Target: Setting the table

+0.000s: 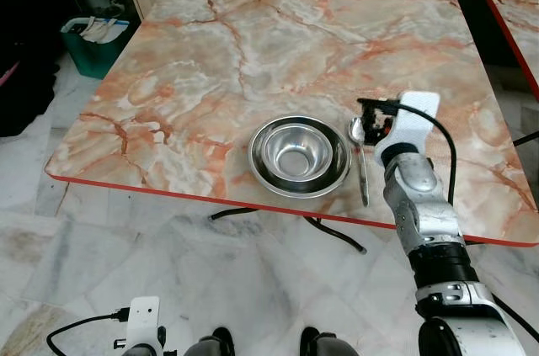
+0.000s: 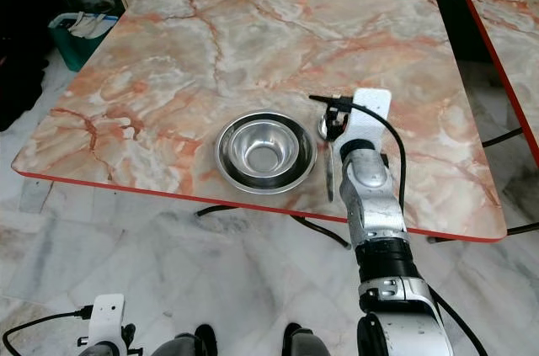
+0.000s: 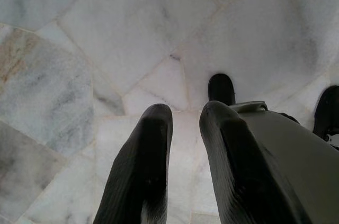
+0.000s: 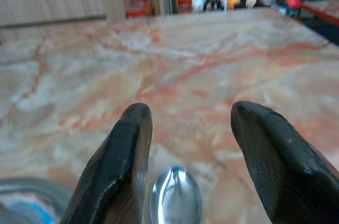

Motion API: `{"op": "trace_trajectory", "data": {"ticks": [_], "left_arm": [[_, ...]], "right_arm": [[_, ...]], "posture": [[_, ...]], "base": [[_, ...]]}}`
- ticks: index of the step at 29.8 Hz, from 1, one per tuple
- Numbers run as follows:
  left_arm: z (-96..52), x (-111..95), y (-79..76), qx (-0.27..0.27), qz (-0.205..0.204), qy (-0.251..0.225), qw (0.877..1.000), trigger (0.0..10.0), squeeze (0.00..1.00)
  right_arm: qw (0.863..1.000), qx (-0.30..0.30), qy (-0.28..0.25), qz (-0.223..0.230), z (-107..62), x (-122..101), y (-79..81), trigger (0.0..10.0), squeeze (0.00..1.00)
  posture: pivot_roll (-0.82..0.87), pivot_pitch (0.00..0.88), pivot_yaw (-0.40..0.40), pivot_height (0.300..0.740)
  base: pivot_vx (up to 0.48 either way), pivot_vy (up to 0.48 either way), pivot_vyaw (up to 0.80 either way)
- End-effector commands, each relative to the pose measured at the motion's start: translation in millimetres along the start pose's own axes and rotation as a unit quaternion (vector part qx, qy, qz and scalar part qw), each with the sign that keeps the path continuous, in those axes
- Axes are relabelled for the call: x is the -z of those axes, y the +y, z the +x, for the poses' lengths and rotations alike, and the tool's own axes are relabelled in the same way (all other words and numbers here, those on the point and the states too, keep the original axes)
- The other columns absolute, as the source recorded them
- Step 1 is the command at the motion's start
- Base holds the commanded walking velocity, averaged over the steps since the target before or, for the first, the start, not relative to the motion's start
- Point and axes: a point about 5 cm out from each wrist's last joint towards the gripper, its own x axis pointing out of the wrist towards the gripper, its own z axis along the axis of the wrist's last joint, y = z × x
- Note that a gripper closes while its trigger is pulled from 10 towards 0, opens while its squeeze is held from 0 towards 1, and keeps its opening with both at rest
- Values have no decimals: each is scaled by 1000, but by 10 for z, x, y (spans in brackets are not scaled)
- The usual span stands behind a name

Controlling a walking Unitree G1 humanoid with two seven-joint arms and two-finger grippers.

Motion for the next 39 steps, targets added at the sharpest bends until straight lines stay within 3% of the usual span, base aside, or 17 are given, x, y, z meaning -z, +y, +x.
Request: {"op": "trace_trajectory", "data": {"ticks": [1,11,27,39], "left_arm": [[-27,122,6,0,-4,22,1000,10000,0],[-32,133,-22,0,38,19,999,10000,0],[-44,172,-8,1,41,25,999,10000,0],[-42,167,-7,1,39,25,999,10000,0]], "right_arm": [[999,1,-32,14,-5,-110,0,10000,0],[998,-13,-64,16,-3,-188,47,10000,0],[996,-32,-79,11,-18,-202,109,10000,0],[996,-28,-82,0,-78,-159,66,10000,0]], "posture": [[-38,218,12,740],[-44,203,10,740],[-43,202,7,740],[-44,204,9,740]], "base": [[0,0,0],[0,-67,0],[0,-419,0],[0,-419,0]]}}
